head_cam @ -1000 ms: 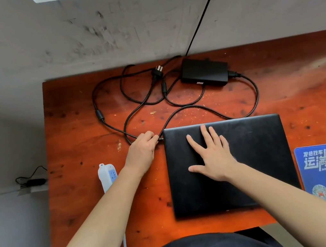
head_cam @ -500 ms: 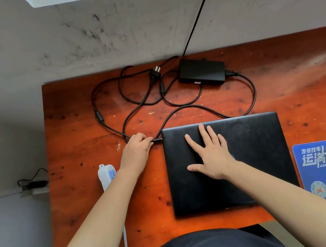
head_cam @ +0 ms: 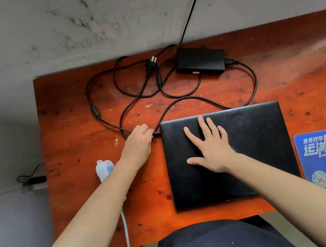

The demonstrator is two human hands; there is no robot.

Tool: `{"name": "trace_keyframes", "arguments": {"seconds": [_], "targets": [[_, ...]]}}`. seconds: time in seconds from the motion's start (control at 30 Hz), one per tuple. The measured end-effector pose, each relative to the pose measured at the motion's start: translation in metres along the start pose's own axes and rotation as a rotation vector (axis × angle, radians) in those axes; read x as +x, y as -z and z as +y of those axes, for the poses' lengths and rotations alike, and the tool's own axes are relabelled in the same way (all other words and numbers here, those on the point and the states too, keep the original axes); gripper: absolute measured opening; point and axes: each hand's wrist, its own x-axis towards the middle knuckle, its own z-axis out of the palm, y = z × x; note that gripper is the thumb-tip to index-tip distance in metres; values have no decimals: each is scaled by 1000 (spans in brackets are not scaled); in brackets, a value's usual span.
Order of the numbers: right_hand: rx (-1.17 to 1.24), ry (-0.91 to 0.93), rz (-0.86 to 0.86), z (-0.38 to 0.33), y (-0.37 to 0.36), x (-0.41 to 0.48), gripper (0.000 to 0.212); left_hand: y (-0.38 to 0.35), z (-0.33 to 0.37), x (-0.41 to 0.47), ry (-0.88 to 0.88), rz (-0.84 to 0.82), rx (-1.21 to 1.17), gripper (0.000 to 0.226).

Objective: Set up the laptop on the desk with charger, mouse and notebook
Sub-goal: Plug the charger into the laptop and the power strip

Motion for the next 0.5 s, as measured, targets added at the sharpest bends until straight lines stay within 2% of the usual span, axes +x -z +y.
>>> {"name": "trace_keyframes", "arguments": {"seconds": [0.13, 0.27, 0.5], "targets": [[8, -8, -3, -2, 2, -1, 98, 8, -3, 7, 3, -56, 137, 23], [3, -8, 1, -1, 1, 0, 98, 17, -15, 12, 31, -38, 234, 23], [0, -2, -6, -1, 0, -1, 98, 15, -24, 3, -60, -46, 136, 21]]}}
